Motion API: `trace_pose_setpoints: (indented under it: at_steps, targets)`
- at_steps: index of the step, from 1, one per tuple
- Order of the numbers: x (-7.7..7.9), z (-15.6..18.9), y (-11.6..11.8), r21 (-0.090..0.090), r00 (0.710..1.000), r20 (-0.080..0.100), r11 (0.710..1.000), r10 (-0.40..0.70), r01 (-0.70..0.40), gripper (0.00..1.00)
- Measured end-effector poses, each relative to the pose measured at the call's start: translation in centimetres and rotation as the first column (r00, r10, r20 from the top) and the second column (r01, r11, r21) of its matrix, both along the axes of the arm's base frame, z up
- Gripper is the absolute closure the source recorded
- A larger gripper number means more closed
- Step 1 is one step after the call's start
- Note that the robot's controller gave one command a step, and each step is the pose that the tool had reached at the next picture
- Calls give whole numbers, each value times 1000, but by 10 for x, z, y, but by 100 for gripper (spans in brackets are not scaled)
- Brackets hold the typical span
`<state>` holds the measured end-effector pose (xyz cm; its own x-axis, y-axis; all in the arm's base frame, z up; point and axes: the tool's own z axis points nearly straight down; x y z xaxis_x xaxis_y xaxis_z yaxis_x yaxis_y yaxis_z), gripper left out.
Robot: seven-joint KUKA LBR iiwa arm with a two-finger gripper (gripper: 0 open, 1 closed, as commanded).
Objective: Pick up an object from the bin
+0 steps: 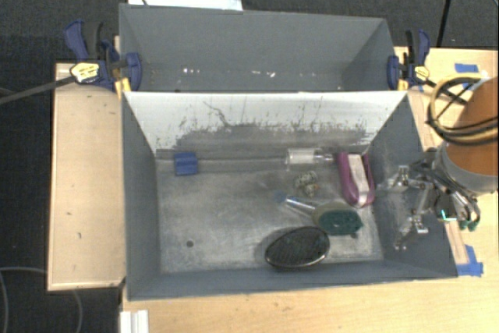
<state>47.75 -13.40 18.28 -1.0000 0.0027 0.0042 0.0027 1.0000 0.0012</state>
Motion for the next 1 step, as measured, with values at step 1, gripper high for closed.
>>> trace_pose_setpoints:
  at_steps: [1]
  targets:
    - [23, -112, 42, 0, 996, 13, 996, -93, 93, 0]
